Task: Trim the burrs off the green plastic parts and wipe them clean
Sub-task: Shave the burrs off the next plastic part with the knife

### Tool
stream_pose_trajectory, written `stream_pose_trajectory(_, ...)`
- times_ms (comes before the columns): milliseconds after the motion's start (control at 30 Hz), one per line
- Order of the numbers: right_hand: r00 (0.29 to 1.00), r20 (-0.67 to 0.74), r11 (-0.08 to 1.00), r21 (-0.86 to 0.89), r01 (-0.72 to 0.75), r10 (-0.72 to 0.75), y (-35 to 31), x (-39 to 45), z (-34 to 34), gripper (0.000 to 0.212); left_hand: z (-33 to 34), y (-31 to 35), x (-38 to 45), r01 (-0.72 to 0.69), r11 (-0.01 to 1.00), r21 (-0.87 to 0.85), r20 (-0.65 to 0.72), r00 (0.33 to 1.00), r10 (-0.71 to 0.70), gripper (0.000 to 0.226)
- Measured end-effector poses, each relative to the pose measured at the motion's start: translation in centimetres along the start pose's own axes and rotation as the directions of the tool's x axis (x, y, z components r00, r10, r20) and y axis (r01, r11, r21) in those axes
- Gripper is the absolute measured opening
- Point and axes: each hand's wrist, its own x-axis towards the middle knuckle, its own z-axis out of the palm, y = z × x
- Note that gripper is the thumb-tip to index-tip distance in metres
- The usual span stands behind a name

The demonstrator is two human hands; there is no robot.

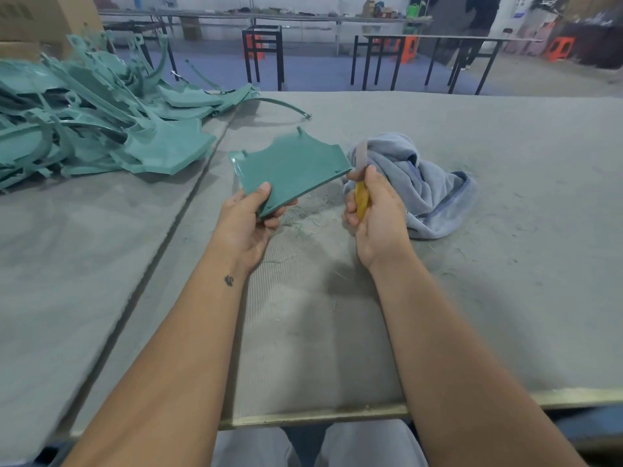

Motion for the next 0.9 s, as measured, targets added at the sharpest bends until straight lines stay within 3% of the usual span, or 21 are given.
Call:
stream_pose_trajectory(133, 1.000, -0.020, 1.000, -0.024, 0.015, -0.015, -0.3, 0.2, -0.3, 0.060, 0.0, -0.1, 0.3, -0.002, 1.000, -0.014, -0.011, 1.000, 0.002, 0.011)
stream_pose_trajectory(233, 1.000, -0.020, 0.996, -0.084, 0.022, -0.024, -0.1, 0.3, -0.2, 0.048, 0.2, -0.2, 0.5, -0.004, 1.000, -0.005, -0.008, 1.000, 0.004, 0.012)
stream_pose_trajectory(333, 0.996, -0.001, 0.954, -0.288, 0.084, -0.088, 0.5, 0.2, 0.0, 0.029, 0.2, -0.1, 0.5, 0.009, 0.999, -0.033, -0.015, 1.000, -0.010, 0.011)
stream_pose_trajectory(400, 0.988, 0.052, 0.914, -0.376, 0.151, -0.142, 0.8, -0.1, 0.0, 0.028, 0.2, -0.1, 0.5, 0.012, 0.999, -0.041, -0.017, 1.000, -0.012, 0.011)
stream_pose_trajectory(567, 0.983, 0.046, 0.890, -0.420, 0.179, -0.176, 0.8, -0.2, 0.0, 0.016, 0.2, -0.1, 0.6, 0.006, 0.999, -0.052, -0.023, 1.000, -0.008, 0.012)
stream_pose_trajectory(733, 0.983, 0.054, 0.864, -0.470, 0.181, -0.176, 1.1, 0.0, 0.1, 0.019, 0.2, -0.2, 0.6, 0.005, 0.999, -0.043, -0.040, 0.999, -0.007, 0.012)
stream_pose_trajectory(900, 0.970, 0.160, 0.803, -0.545, 0.241, -0.182, 1.5, -0.2, 0.4, 0.024, 0.4, -0.1, 0.5, -0.001, 1.000, -0.029, -0.022, 1.000, 0.001, 0.013)
